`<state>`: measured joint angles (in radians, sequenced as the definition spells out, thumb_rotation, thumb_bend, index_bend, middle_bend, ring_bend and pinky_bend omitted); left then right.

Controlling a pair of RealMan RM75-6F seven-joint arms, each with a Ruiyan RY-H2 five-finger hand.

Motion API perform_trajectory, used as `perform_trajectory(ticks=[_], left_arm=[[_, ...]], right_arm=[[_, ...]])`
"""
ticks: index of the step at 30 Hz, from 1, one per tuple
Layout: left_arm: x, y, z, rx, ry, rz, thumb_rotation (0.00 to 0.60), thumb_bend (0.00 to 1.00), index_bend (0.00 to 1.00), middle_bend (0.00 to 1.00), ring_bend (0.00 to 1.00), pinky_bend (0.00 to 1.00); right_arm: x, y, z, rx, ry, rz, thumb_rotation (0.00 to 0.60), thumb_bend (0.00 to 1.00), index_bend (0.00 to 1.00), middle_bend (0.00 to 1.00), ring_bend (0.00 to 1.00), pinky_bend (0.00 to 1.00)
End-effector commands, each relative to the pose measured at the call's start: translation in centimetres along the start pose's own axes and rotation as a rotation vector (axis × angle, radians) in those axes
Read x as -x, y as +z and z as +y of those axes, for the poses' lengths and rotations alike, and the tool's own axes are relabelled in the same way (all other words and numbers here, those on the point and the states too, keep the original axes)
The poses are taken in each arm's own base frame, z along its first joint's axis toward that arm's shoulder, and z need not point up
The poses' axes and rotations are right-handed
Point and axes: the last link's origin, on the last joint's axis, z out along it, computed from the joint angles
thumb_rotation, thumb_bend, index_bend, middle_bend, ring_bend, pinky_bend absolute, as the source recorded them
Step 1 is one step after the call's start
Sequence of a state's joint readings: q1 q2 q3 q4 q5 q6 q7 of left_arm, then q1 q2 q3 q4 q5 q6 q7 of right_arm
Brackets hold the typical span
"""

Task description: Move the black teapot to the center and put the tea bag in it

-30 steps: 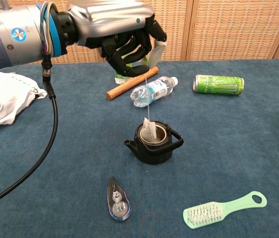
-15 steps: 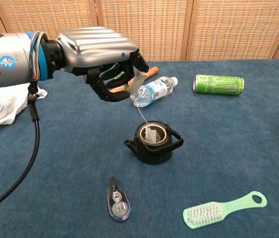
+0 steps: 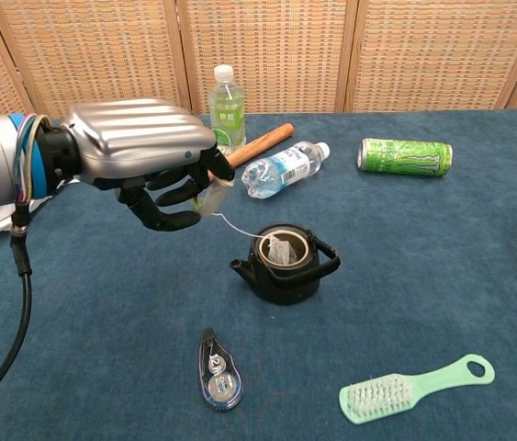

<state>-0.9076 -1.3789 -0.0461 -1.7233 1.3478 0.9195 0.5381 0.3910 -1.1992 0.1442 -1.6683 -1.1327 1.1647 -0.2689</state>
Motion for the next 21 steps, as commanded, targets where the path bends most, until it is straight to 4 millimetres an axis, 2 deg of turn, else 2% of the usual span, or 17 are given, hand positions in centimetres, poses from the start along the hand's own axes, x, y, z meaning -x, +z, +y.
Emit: perform_trajectory(ticks=[1,5,10,13,18,21], left_arm=[[1.1,-0.8,-0.6,-0.022,0.018,-0.056,0.6,0.45,0.65,0.78,0.73,0.75],[1.3,-1.0,-0.7,-0.036,0.032,-0.103,0.6,0.45,0.55,0.76,0.72,0.75],[1.5,-1.5,-0.7,-0.05,0.055,-0.157,0.6,0.45,0.52,0.76,0.71,0.75],[1.6,-1.9,-0.8,-0.059,0.07,-0.222,0.6,0.45,0.46,0.75,0.71,0.75],[1.2,-1.8,-0.4,-0.067,0.067,-0.229,0.6,0.45,0.37,0.75,0.71,0.75],[0.9,-1.7,-0.3,-0.064,0.071,-0.23,0.6,0.45,0.28,0.76,0.71,0.75]], right_arm=[[0.0,0.1,0.0,-0.001,-0.001,-0.002,0.213,0.37,0.25,0.15,0.14,0.3],[0.0,0.1,-0.1,-0.001,-0.002,-0.002,0.213,0.37,0.25,0.15,0.14,0.3],[0.1,0.1,-0.1,0.001,-0.005,-0.005,0.216,0.37,0.25,0.15,0.14,0.3],[0.1,0.1,-0.1,0.003,-0.003,-0.005,0.214,0.37,0.25,0.15,0.14,0.3],[0.0,0.2,-0.1,0.002,-0.003,-0.005,0.221,0.37,0.25,0.15,0.14,0.3],[0.0,0.1,-0.1,0.001,-0.006,-0.003,0.22,0.37,0.25,0.15,0.14,0.3]])
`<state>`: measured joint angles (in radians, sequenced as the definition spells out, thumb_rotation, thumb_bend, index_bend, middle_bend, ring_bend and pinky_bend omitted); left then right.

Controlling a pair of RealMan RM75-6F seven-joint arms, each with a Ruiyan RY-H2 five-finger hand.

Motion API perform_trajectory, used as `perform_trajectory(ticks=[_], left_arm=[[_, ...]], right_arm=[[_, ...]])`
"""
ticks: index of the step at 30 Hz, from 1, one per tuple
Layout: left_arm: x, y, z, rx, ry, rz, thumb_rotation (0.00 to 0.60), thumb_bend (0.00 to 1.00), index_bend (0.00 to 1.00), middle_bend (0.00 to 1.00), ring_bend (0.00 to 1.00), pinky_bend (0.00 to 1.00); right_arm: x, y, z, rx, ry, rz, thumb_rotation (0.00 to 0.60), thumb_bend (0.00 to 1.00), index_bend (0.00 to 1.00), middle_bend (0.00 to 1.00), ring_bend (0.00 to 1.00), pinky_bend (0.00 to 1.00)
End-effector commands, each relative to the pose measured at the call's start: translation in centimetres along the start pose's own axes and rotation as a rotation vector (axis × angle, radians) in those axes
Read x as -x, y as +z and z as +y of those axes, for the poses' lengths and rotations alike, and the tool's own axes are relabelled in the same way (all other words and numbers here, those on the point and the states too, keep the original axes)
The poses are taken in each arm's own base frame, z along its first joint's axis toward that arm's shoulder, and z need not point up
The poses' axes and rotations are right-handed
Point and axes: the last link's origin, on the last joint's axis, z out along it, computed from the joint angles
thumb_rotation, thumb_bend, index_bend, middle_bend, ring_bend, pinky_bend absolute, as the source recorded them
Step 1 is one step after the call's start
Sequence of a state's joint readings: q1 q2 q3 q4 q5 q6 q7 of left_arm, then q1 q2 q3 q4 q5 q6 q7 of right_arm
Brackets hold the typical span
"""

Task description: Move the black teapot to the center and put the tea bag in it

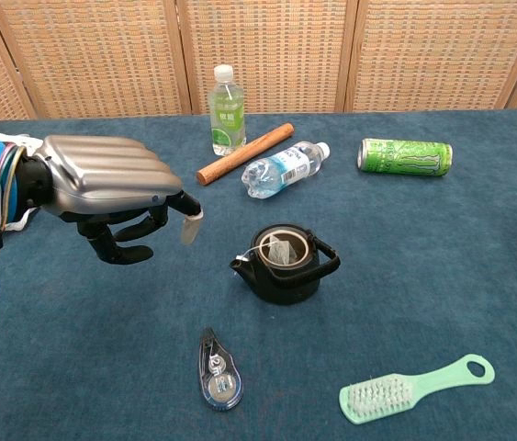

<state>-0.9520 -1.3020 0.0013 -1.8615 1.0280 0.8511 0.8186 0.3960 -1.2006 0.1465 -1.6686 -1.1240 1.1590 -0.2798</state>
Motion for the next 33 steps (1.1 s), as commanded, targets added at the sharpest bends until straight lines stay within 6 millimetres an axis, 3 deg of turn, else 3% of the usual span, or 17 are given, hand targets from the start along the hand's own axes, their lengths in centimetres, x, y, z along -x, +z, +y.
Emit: perform_trajectory(ticks=[1,7,9,18,33], left_arm=[[-0.4,0.0,0.2,0.006,0.003,-0.007,0.6,0.46,0.25,0.77,0.72,0.75],[-1.5,0.2,0.7,0.026,0.028,-0.043,0.6,0.86,0.14,0.82,0.75,0.76],[-2.0,0.5,0.9,0.032,0.031,-0.063,0.6,0.94,0.13,0.82,0.75,0.76],[-3.1,2.3,1.8,0.041,0.027,-0.109,0.6,0.98,0.13,0.82,0.75,0.76],[-3.0,5.0,4.0,0.054,0.04,-0.156,0.6,0.98,0.13,0.83,0.75,0.76]], right_arm=[[-0.1,0.0,0.0,0.0,0.001,0.002,0.221,0.37,0.25,0.15,0.14,0.3],[0.0,0.0,0.0,0.001,0.001,0.001,0.22,0.37,0.25,0.15,0.14,0.3],[0.0,0.0,0.0,0.001,0.002,0.0,0.221,0.37,0.25,0.15,0.14,0.3],[0.1,0.0,0.1,0.003,0.0,0.0,0.22,0.37,0.25,0.15,0.14,0.3],[0.3,-0.1,0.7,0.018,0.006,-0.007,0.221,0.37,0.25,0.15,0.14,0.3]])
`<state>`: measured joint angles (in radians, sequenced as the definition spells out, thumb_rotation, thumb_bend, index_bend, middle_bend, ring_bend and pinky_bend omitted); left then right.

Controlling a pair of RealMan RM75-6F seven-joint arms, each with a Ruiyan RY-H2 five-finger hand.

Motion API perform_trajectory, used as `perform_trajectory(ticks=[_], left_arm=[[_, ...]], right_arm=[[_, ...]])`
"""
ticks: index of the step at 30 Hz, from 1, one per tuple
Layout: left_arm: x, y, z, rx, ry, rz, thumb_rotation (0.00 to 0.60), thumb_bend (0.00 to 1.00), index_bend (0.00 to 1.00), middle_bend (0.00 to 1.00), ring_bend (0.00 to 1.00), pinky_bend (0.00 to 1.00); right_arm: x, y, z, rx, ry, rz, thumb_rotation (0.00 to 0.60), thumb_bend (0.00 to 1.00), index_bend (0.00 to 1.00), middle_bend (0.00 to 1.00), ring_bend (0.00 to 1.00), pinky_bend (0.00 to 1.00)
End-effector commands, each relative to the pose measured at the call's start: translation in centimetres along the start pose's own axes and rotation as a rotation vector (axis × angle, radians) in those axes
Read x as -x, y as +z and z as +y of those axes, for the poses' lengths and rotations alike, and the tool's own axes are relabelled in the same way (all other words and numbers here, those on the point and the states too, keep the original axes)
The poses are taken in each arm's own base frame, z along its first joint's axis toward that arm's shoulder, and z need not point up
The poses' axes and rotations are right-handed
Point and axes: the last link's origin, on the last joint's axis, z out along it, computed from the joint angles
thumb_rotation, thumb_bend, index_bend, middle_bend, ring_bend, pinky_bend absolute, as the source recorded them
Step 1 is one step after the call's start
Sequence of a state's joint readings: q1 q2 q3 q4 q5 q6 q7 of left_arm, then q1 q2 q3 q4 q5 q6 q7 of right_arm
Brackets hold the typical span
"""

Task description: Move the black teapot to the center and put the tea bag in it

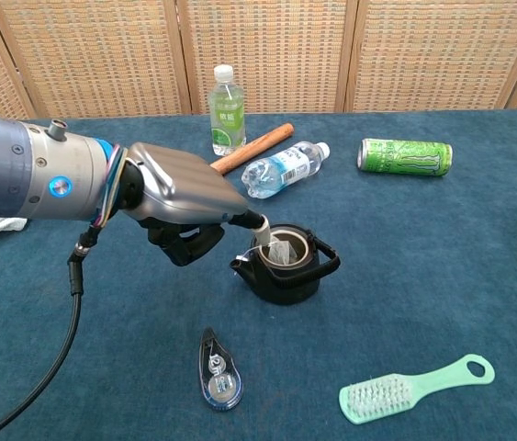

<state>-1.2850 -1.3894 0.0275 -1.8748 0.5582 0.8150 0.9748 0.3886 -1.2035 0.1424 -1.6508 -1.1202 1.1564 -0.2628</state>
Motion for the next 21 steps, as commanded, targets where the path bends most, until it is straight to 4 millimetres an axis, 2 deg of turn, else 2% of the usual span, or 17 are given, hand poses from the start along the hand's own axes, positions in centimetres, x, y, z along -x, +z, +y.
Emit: perform_trajectory(ticks=[1,21], left_arm=[[0.0,0.6,0.4,0.0,0.009,-0.006,0.6,0.98,0.13,0.83,0.75,0.76],[0.3,2.9,1.3,-0.013,0.022,-0.021,0.6,0.98,0.13,0.83,0.75,0.76]], right_arm=[[0.1,0.0,0.1,0.002,0.001,-0.003,0.222,0.37,0.25,0.15,0.14,0.3],[0.2,-0.2,0.6,0.014,0.005,-0.003,0.221,0.37,0.25,0.15,0.14,0.3]])
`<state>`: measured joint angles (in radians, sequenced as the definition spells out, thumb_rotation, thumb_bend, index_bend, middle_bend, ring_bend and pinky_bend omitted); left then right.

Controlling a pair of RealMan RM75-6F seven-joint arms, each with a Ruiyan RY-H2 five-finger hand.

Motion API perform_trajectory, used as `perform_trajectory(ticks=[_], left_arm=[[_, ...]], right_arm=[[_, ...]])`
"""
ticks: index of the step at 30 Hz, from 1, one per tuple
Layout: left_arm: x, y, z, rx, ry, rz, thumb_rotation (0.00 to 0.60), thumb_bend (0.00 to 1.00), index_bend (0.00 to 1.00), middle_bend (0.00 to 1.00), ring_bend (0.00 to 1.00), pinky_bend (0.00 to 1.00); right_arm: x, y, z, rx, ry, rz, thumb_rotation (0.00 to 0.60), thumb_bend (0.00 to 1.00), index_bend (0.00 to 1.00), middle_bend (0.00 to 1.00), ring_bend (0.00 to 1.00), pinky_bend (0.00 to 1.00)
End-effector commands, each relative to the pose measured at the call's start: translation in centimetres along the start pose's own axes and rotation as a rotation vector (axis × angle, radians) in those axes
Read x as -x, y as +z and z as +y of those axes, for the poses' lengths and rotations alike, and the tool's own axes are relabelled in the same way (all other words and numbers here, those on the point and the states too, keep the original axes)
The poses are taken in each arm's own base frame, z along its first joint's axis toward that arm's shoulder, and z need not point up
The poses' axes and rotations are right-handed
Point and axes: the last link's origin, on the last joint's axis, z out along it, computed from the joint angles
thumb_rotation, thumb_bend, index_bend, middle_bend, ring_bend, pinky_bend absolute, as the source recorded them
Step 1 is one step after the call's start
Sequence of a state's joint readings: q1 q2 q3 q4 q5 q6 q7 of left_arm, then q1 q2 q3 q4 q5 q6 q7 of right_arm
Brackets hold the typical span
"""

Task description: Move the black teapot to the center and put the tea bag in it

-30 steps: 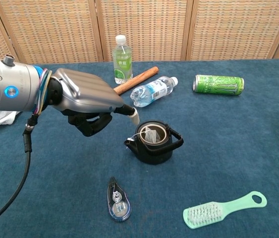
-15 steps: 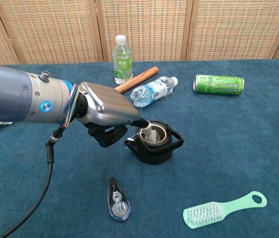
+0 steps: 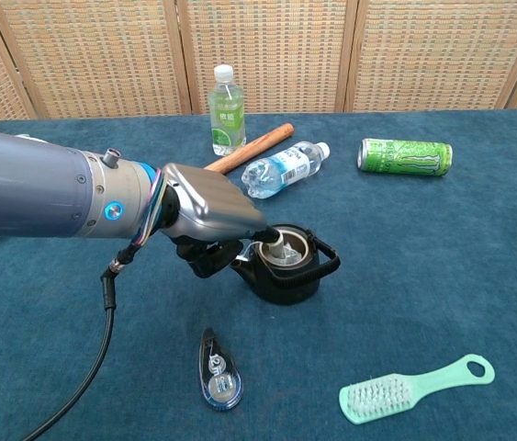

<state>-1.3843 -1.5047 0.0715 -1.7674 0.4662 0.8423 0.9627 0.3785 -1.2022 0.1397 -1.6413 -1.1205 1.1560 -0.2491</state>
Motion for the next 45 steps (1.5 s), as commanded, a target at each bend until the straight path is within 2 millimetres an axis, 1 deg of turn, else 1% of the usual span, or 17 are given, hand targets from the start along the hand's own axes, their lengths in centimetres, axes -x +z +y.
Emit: perform_trajectory(ticks=[1,7,11,14,20,21,22,23,25,29,31,34,35,38,41,44,45], left_arm=[[-0.1,0.0,0.0,0.005,-0.005,0.01,0.6,0.98,0.13,0.83,0.75,0.76],[-0.3,-1.0,-0.4,0.008,-0.039,0.04,0.6,0.98,0.13,0.82,0.75,0.76],[-0.3,-2.5,-1.1,-0.002,-0.07,0.075,0.6,0.98,0.13,0.79,0.74,0.76],[0.0,-3.8,-2.2,-0.025,-0.11,0.107,0.6,0.97,0.13,0.77,0.73,0.75],[1.4,-6.5,-5.3,-0.115,-0.186,0.189,0.6,0.86,0.13,0.68,0.66,0.74],[1.7,-7.0,-5.7,-0.128,-0.2,0.202,0.6,0.83,0.13,0.66,0.65,0.74],[2.1,-7.7,-6.5,-0.159,-0.229,0.219,0.6,0.8,0.13,0.65,0.64,0.74],[3.1,-9.4,-7.7,-0.217,-0.277,0.253,0.6,0.76,0.13,0.63,0.63,0.73],[3.9,-10.5,-8.2,-0.238,-0.3,0.284,0.6,0.7,0.13,0.59,0.6,0.71],[5.8,-12.7,-9.6,-0.305,-0.356,0.326,0.6,0.63,0.13,0.47,0.49,0.63],[7.0,-14.2,-10.4,-0.348,-0.39,0.35,0.6,0.63,0.13,0.41,0.44,0.59],[8.7,-16.0,-11.4,-0.406,-0.424,0.375,0.6,0.61,0.13,0.33,0.36,0.51],[9.9,-17.4,-12.1,-0.462,-0.445,0.39,0.6,0.59,0.13,0.31,0.34,0.49],[11.8,-19.7,-12.3,-0.519,-0.49,0.455,0.6,0.54,0.12,0.24,0.27,0.42],[13.1,-21.2,-12.3,-0.558,-0.521,0.5,0.6,0.53,0.1,0.17,0.19,0.31],[13.9,-22.1,-12.2,-0.582,-0.537,0.515,0.6,0.52,0.09,0.1,0.11,0.2],[14.3,-22.6,-12.2,-0.593,-0.539,0.523,0.6,0.52,0.08,0.08,0.09,0.18]], right_arm=[[0.0,0.0,0.0,0.0,0.0,0.0,0.223,0.37,0.25,0.15,0.14,0.3],[-0.1,0.0,0.0,0.0,0.001,0.001,0.221,0.37,0.25,0.15,0.14,0.3],[-0.3,0.0,-0.1,-0.003,0.001,0.006,0.22,0.37,0.25,0.15,0.14,0.3],[-0.4,0.0,-0.1,-0.005,0.003,0.01,0.219,0.37,0.25,0.15,0.14,0.3],[-0.5,0.2,-0.5,-0.017,0.005,0.015,0.222,0.37,0.25,0.15,0.14,0.3],[-0.5,0.3,-0.6,-0.019,0.007,0.016,0.223,0.37,0.25,0.15,0.14,0.3],[-0.5,0.4,-0.7,-0.024,0.008,0.018,0.225,0.37,0.25,0.15,0.14,0.3],[-0.6,0.5,-0.9,-0.032,0.008,0.023,0.228,0.37,0.25,0.15,0.14,0.3],[-0.5,0.5,-1.0,-0.035,0.007,0.025,0.233,0.37,0.25,0.15,0.14,0.3],[-0.5,0.6,-1.1,-0.041,0.009,0.027,0.266,0.37,0.25,0.15,0.14,0.29],[-0.5,0.6,-1.2,-0.046,0.012,0.03,0.276,0.37,0.25,0.15,0.14,0.29],[-0.6,0.6,-1.3,-0.053,0.011,0.038,0.294,0.37,0.25,0.15,0.14,0.29],[-0.6,0.5,-1.4,-0.057,0.013,0.043,0.301,0.37,0.25,0.15,0.14,0.28],[-0.6,0.4,-1.5,-0.065,0.021,0.054,0.315,0.37,0.25,0.14,0.13,0.28],[-0.7,0.3,-1.5,-0.072,0.027,0.069,0.327,0.37,0.25,0.14,0.13,0.27],[-0.8,0.2,-1.6,-0.077,0.037,0.089,0.354,0.37,0.25,0.13,0.12,0.27],[-0.8,0.1,-1.7,-0.081,0.042,0.098,0.363,0.37,0.25,0.13,0.12,0.27]])
